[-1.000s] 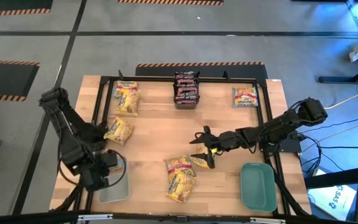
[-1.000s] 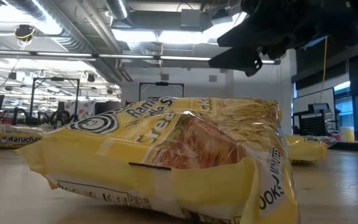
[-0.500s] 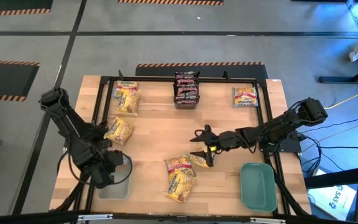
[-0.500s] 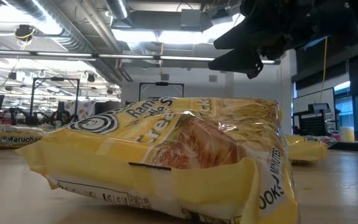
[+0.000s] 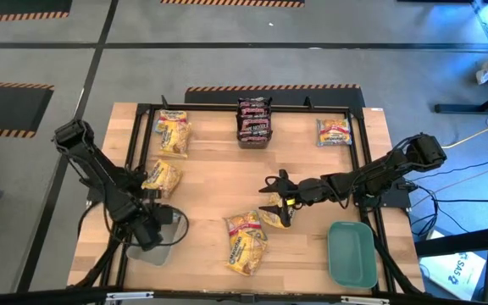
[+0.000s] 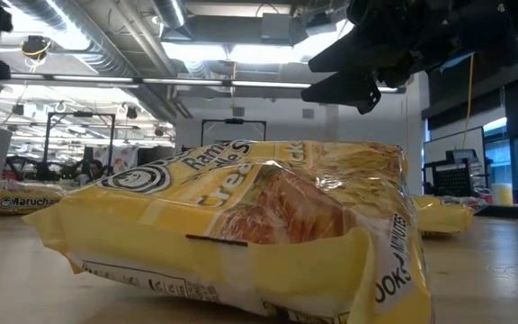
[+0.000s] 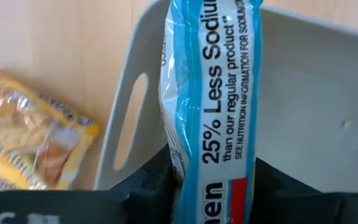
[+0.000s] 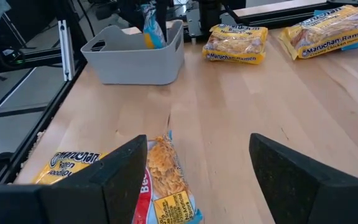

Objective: Sort Maruchan noodles
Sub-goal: Put the middle blue noodle pack into the gray bin, then put the bottom blue noodle pack into the gray bin

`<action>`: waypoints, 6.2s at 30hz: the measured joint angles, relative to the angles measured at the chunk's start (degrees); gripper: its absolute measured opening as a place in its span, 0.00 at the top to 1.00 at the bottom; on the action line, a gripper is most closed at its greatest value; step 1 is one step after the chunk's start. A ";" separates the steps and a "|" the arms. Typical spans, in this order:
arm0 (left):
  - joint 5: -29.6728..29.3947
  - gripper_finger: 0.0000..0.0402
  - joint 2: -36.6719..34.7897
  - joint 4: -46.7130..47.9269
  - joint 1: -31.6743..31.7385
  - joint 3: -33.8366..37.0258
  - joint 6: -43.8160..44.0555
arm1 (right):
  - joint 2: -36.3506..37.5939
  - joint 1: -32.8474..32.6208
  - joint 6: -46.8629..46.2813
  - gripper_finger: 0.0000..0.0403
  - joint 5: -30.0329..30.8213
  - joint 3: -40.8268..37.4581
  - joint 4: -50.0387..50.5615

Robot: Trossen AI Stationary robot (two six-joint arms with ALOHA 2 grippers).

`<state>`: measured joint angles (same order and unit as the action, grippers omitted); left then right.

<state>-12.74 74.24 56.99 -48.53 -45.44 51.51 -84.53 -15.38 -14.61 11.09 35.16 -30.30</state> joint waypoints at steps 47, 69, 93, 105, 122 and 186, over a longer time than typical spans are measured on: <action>-7.72 0.61 0.00 6.43 10.43 -4.27 -22.14 | -7.15 0.02 -0.09 0.33 -4.66 -0.02 -7.34; -27.34 0.61 -0.04 2.42 10.43 -18.89 -13.29 | -7.10 0.02 -0.38 0.33 -4.38 1.15 -6.84; -8.47 0.61 3.05 -60.48 26.89 1.38 -28.61 | -9.85 -4.10 2.99 0.33 -11.77 3.23 2.55; -5.46 0.61 16.79 -68.43 27.64 1.95 -27.50 | -16.78 -9.47 1.28 0.33 -12.30 11.89 1.63; -3.03 0.61 24.93 -72.18 27.64 1.19 -26.14 | -26.24 -12.44 -0.46 0.33 -15.10 26.22 20.17; 2.89 0.61 23.01 -69.91 19.98 1.24 -18.19 | -19.86 -9.99 -15.68 0.33 4.97 26.69 41.54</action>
<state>-9.84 97.25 -12.92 -28.55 -44.21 33.32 -104.39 -25.36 -30.29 16.07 61.84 11.23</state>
